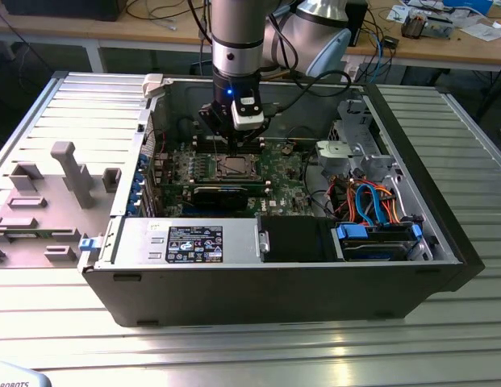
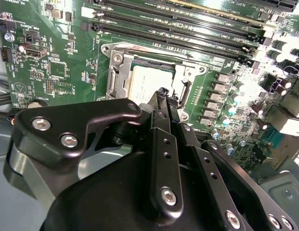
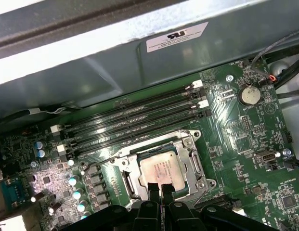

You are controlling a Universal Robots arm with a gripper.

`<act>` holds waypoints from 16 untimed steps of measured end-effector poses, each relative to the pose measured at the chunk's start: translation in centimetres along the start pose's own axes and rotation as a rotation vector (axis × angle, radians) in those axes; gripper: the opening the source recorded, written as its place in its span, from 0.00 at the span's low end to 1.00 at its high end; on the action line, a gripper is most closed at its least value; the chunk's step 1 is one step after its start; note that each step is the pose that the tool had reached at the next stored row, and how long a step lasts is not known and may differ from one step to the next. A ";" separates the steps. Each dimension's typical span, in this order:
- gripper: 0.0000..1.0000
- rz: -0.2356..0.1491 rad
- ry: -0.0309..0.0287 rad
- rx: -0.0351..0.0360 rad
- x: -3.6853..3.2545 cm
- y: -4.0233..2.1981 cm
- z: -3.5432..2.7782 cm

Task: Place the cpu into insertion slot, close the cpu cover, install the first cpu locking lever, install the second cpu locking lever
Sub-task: 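Install the first cpu locking lever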

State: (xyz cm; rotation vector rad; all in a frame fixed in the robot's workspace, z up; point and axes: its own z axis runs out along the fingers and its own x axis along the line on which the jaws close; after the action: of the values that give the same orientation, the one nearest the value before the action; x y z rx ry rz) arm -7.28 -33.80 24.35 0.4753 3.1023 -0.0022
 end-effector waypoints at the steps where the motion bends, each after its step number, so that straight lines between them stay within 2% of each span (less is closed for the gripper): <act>1: 0.16 -0.001 0.0000 -0.0001 0.00 0.00 0.00; 4: 0.16 -0.005 0.0000 0.0000 0.00 0.00 0.00; 7: 0.16 -0.031 0.0000 -0.0002 0.00 0.00 0.00; 16: 0.16 -0.042 0.0000 -0.0002 0.00 0.00 0.00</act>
State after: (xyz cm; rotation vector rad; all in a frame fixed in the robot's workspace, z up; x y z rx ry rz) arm -7.28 -33.80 24.35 0.4103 3.1116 -0.0020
